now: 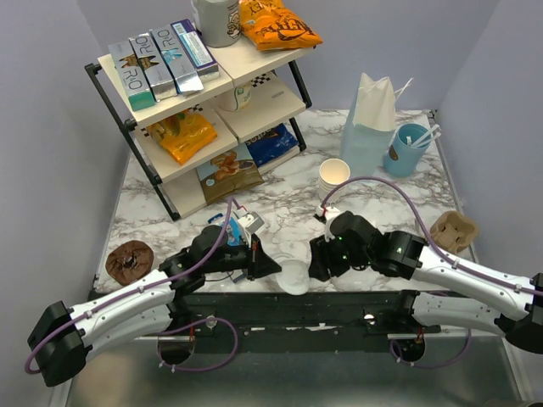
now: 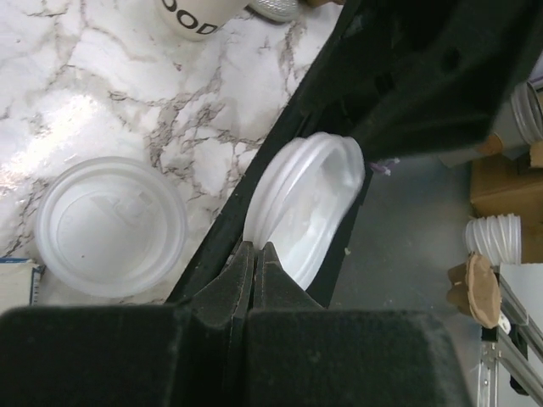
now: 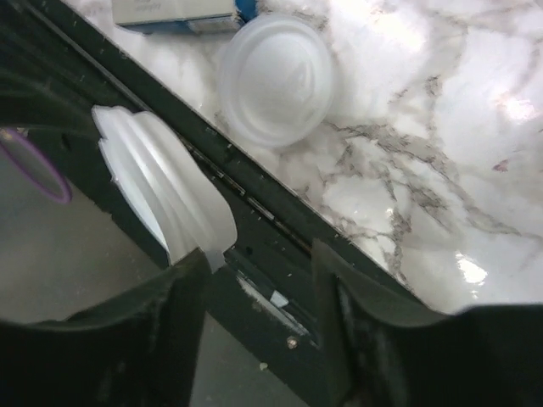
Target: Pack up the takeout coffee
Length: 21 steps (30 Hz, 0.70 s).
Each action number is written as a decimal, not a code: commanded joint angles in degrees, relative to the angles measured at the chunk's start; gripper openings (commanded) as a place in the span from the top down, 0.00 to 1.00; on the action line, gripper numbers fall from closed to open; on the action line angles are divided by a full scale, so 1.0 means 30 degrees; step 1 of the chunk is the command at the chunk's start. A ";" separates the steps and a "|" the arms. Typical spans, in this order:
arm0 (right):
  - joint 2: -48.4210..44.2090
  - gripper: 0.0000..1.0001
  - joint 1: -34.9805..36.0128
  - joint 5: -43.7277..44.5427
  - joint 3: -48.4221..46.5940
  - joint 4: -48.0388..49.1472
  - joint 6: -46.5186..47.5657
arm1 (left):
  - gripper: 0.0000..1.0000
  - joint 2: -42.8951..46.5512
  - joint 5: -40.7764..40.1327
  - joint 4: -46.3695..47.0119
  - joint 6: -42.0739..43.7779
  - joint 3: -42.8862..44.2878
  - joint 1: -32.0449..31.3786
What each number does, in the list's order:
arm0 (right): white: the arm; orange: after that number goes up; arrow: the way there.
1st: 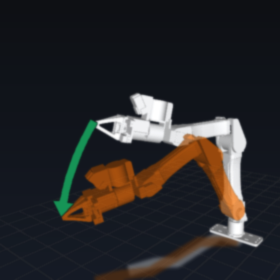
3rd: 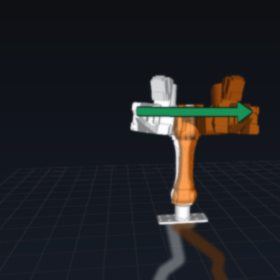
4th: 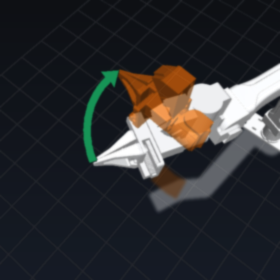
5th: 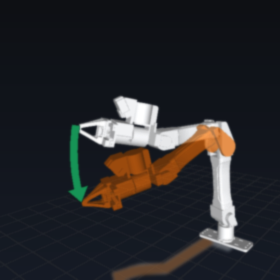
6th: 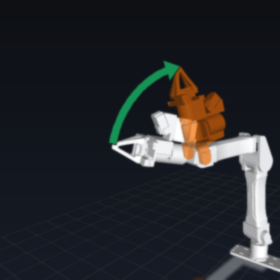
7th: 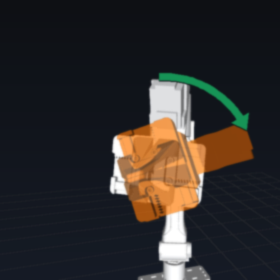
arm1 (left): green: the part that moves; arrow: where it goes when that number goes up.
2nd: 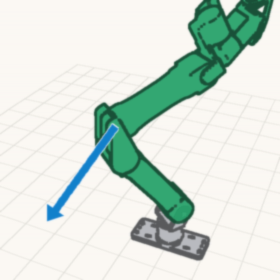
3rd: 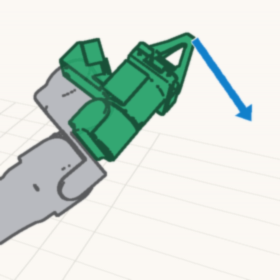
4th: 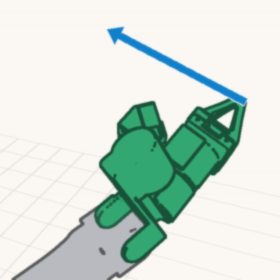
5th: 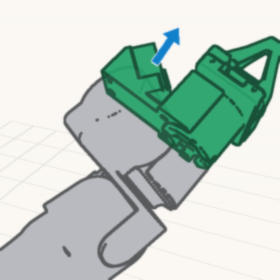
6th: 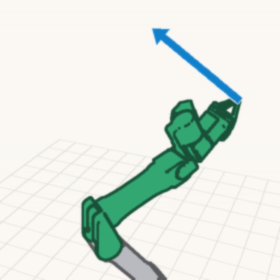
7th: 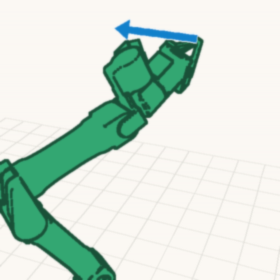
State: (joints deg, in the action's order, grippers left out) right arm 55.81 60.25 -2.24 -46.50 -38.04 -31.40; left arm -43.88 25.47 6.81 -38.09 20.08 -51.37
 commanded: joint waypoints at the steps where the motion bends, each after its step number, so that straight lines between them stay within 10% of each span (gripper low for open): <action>1: 0.1168 0.32 0.0220 -0.2948 -0.0085 0.4976 0.0328 | 1.00 -0.0110 0.0503 0.3619 -0.1190 0.0632 -0.0248; 21: -0.0233 0.24 0.0191 0.1449 0.0647 0.7234 -0.1663 | 1.00 0.0710 -0.2245 0.1104 -0.1924 0.0661 -0.0248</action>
State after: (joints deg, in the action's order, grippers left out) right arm 55.59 61.19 -4.12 -45.30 -15.25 -36.58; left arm -43.57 20.05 9.67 -42.00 20.08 -51.24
